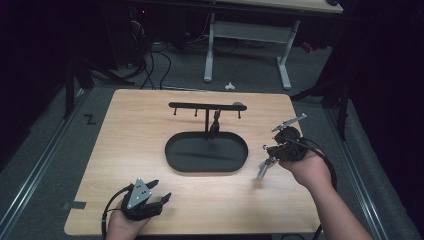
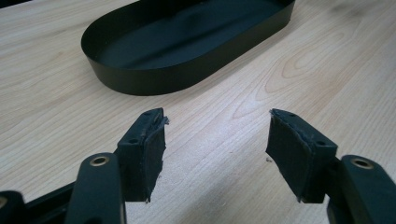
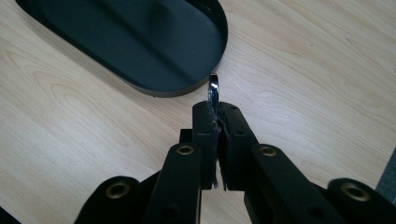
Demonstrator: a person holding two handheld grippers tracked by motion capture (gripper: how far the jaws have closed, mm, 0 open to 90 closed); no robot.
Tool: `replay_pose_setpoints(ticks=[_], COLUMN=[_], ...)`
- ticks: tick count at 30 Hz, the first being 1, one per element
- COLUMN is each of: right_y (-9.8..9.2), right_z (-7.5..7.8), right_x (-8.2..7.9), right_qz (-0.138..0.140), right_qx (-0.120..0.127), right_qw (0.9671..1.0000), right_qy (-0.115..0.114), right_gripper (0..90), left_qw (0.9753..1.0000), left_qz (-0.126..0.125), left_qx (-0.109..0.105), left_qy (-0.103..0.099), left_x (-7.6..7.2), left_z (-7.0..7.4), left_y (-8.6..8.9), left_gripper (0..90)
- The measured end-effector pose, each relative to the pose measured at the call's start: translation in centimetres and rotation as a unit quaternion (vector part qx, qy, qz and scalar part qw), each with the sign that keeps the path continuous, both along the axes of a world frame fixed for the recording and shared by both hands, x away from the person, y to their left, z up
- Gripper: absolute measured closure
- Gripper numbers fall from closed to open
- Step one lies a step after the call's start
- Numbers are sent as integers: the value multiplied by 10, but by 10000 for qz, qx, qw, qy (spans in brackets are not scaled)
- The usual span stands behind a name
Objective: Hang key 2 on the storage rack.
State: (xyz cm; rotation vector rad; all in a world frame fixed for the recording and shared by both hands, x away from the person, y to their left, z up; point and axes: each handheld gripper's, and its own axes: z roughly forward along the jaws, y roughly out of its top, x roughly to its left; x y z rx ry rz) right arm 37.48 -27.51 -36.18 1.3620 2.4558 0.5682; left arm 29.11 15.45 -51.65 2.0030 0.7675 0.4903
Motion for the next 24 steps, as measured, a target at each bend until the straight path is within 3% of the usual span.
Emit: replay_pose_setpoints(ticks=[18,24], right_y=[22,33], right_z=[6,10], right_x=[15,20], right_qz=[272,394], right_qx=[-1,-75], right_qw=[9996,9992], right_qy=[-21,-45], right_gripper=[862,862], left_qw=[9998,9994], left_qz=[191,341], left_qx=[93,40], left_qy=[-50,-61], left_x=[-10,-14], left_z=[0,1], left_y=[11,24], left_gripper=[374,372])
